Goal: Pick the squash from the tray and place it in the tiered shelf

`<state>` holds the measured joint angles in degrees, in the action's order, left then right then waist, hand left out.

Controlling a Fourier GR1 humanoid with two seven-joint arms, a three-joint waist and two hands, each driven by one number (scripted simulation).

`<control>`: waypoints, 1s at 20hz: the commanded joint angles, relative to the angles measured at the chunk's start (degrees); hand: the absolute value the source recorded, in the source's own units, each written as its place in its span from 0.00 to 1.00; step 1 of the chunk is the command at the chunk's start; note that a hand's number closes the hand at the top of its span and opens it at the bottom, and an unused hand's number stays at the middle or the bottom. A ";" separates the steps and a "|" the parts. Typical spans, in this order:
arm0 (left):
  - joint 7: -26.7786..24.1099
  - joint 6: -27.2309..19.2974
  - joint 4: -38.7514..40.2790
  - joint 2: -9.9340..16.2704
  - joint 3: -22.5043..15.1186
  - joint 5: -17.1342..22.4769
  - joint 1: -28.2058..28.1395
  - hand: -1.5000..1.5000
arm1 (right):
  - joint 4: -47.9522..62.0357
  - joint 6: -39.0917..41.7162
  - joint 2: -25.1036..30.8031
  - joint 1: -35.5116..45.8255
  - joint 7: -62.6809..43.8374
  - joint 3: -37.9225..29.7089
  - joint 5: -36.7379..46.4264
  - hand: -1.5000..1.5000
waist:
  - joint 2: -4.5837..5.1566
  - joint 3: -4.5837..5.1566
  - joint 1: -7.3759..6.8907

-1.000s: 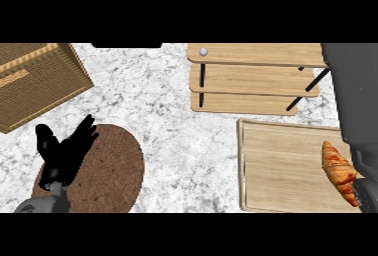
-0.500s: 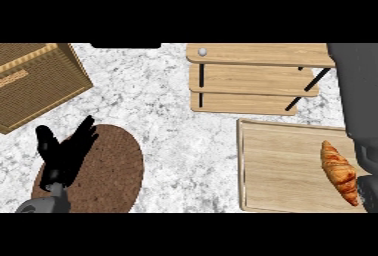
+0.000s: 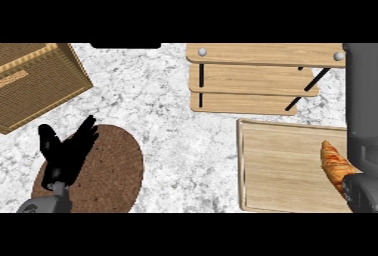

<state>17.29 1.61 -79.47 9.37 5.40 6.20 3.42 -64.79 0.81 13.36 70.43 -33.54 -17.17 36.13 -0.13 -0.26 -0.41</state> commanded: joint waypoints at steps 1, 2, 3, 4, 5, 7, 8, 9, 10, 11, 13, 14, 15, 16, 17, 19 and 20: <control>3.30 0.00 -0.54 1.42 1.12 0.58 -0.24 0.50 | -2.95 -2.69 -1.32 0.37 -2.01 -4.51 -5.10 0.00 | -0.03 0.23 0.17; 0.24 0.06 1.27 0.29 0.82 0.13 -1.78 0.50 | -3.06 -3.98 -1.26 0.92 -2.59 -4.88 -5.15 0.00 | 0.05 0.27 0.12; 0.18 0.49 0.62 0.80 0.97 0.30 -0.86 0.50 | -1.88 -5.22 -0.37 0.50 -0.83 -6.35 -6.14 0.00 | 0.15 0.26 0.00; 2.47 -1.53 -0.74 -1.00 -0.63 -0.80 -1.67 0.50 | -2.83 -4.80 -0.60 2.24 -3.99 -7.10 -7.31 0.00 | 0.02 0.25 0.06; 0.93 0.50 0.30 0.01 0.24 0.33 -1.23 0.50 | -0.22 -6.14 0.94 3.09 -2.16 -8.08 -7.55 0.00 | 0.20 0.27 -0.18; 0.44 -0.07 -1.19 0.34 0.61 -0.08 -2.60 0.50 | -5.43 -9.51 0.56 -0.04 -3.48 -7.95 -6.37 0.00 | -0.05 0.26 0.21; 0.90 0.78 -0.77 0.72 0.80 0.44 -3.27 0.50 | -5.65 -11.62 0.50 1.89 -5.72 -7.49 -4.82 0.00 | -0.05 0.28 0.10; 0.46 -0.51 1.65 -0.03 0.96 -0.21 -0.56 0.50 | -6.37 -11.94 1.88 0.36 -3.84 -7.67 -4.72 0.00 | 0.07 0.28 0.48; 3.52 -1.97 -2.45 -1.53 -0.78 -0.62 -1.36 0.50 | -5.57 -12.12 4.18 0.99 -4.93 -8.03 -3.49 0.00 | 0.00 0.26 0.26; -0.52 1.84 2.59 1.12 1.44 0.78 -1.31 0.50 | -2.49 -12.58 6.61 1.63 -3.70 -8.94 -2.76 0.00 | 0.28 0.31 0.16; 0.69 -1.71 0.89 -1.03 0.13 -1.15 -0.76 0.50 | -5.38 -12.23 8.83 -1.13 -6.05 -10.18 -2.75 0.00 | 0.07 0.27 0.71; -1.97 0.34 1.21 -0.04 0.48 -0.75 -2.93 0.50 | 0.20 -13.67 12.13 0.36 -2.62 -12.89 -3.11 0.00 | 0.44 0.28 -0.19; -1.63 -0.62 1.31 -0.32 0.59 -1.18 -3.06 0.50 | -7.14 -12.71 11.52 -3.09 -4.98 -13.16 -4.54 0.00 | -0.03 0.25 0.93; 0.43 -1.01 -1.46 -1.11 -0.45 -1.04 -3.55 0.50 | -5.58 -15.01 11.52 -2.35 -6.53 -14.12 -4.09 0.00 | 0.00 0.24 0.39; 0.41 -2.33 -1.80 -2.65 -1.58 -1.97 -3.74 0.50 | -5.63 -12.42 14.64 -3.09 -5.19 -16.64 -7.02 0.00 | 0.00 0.22 0.62; -1.27 -0.62 0.82 -1.22 0.13 -0.85 -2.89 0.50 | -6.25 -12.52 15.44 -5.96 -5.54 -18.45 -8.70 0.00 | 0.09 0.25 0.75; -0.01 -0.71 0.64 -0.06 0.91 -0.78 -1.51 0.50 | -6.94 -8.82 19.09 -4.04 -8.20 -19.52 -10.64 0.00 | -0.02 0.25 0.98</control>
<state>16.68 0.93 -80.86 8.73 5.43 5.39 1.69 -70.75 -10.96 26.72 67.22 -39.44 -32.70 29.18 -0.26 -0.25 0.22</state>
